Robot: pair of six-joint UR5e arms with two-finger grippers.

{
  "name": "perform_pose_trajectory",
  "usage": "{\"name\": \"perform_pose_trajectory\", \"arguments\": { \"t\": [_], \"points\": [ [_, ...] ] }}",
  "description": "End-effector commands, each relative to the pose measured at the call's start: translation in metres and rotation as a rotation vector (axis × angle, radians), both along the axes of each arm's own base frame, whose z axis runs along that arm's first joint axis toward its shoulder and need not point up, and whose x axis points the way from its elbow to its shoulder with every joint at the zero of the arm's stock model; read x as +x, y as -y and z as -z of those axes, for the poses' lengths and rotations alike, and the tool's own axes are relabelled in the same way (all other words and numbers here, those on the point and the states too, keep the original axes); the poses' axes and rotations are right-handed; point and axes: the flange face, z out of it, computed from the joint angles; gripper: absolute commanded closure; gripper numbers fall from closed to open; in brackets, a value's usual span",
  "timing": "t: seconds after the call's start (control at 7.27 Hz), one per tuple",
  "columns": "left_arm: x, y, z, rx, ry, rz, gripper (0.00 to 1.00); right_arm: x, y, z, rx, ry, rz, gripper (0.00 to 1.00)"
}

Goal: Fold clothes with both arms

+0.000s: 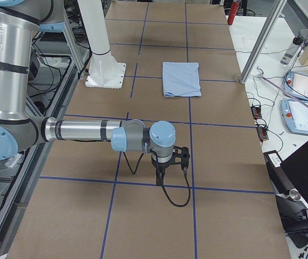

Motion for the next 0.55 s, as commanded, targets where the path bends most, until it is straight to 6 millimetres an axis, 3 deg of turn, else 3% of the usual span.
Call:
{"name": "perform_pose_trajectory", "arguments": {
  "t": [0.0,0.41],
  "points": [
    [-0.0007,-0.0008,-0.0037,-0.008,0.006,0.002,0.00,-0.0005,0.0000,0.0006,0.000,0.007,0.000,0.00],
    [-0.0008,-0.0067,-0.0094,-0.020,0.006,0.002,0.00,-0.0005,-0.0008,-0.0008,-0.003,0.007,0.000,0.00]
  ]
}}
